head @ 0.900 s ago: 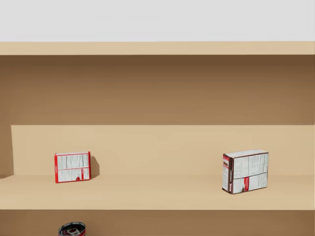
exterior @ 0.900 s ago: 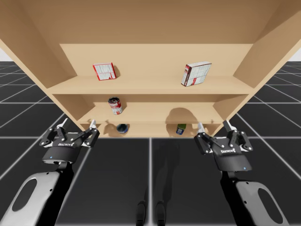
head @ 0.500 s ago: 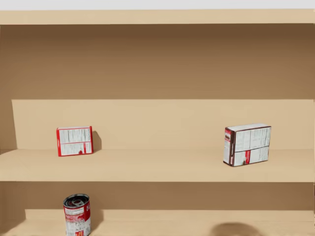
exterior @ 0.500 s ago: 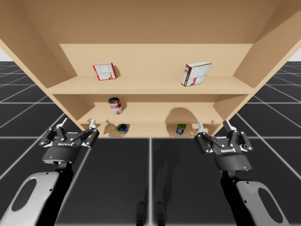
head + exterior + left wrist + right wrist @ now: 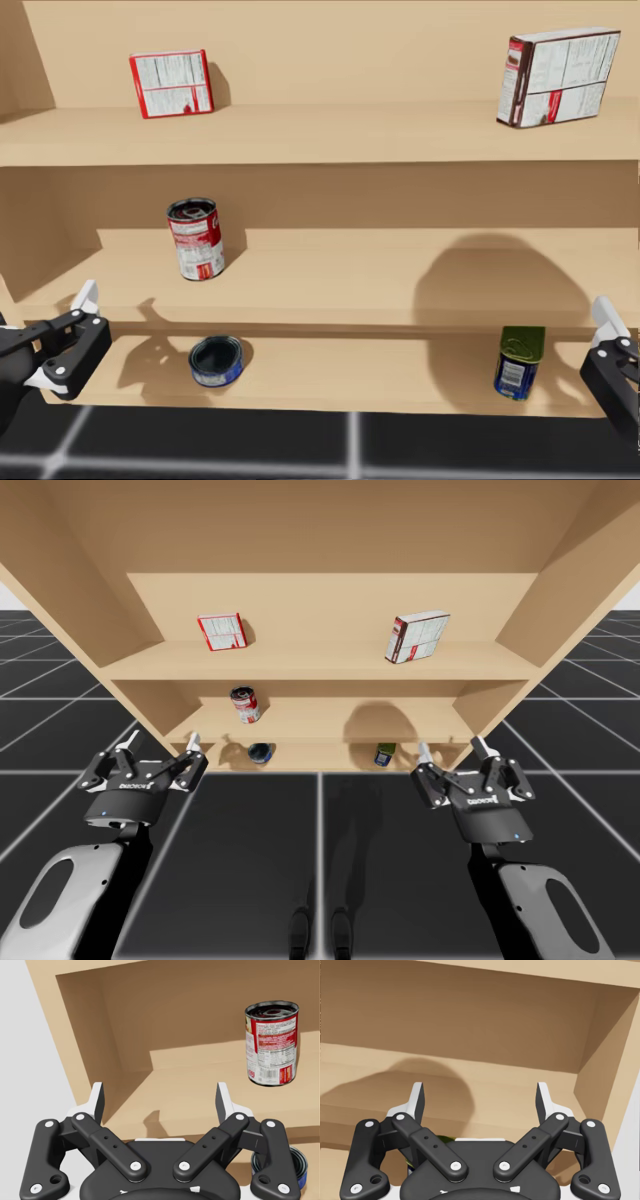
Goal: Look through the shelves, find the tuna can, and take it.
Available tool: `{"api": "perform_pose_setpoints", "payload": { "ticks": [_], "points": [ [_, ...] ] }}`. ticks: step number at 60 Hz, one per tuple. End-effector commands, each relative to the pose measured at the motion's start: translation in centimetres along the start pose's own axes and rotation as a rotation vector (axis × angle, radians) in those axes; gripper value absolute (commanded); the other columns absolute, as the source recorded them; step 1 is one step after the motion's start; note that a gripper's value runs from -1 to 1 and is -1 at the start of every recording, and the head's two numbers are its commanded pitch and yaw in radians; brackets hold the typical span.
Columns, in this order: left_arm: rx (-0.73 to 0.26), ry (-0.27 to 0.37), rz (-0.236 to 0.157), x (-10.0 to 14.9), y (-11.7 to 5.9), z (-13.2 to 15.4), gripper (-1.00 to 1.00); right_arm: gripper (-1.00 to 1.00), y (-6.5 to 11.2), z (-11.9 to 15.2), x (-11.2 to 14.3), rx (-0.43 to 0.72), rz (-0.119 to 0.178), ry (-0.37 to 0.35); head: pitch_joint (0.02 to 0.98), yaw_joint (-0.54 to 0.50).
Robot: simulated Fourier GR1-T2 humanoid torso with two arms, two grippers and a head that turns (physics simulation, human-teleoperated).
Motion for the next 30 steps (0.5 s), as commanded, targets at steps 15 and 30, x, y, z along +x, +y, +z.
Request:
{"api": "perform_pose_setpoints", "payload": {
  "ticks": [15,30],
  "points": [
    [-0.005,0.002,-0.013,-0.23,0.06,-0.16,-1.00,-1.00,0.33,0.12,-0.22,0.015,0.024,0.007,0.728,0.25],
    [-0.041,-0.002,0.043,0.14,-0.48,0.04,-1.00,-1.00,0.56,0.14,-0.40,0.027,0.037,0.013,0.759,0.28]
  ]
}}
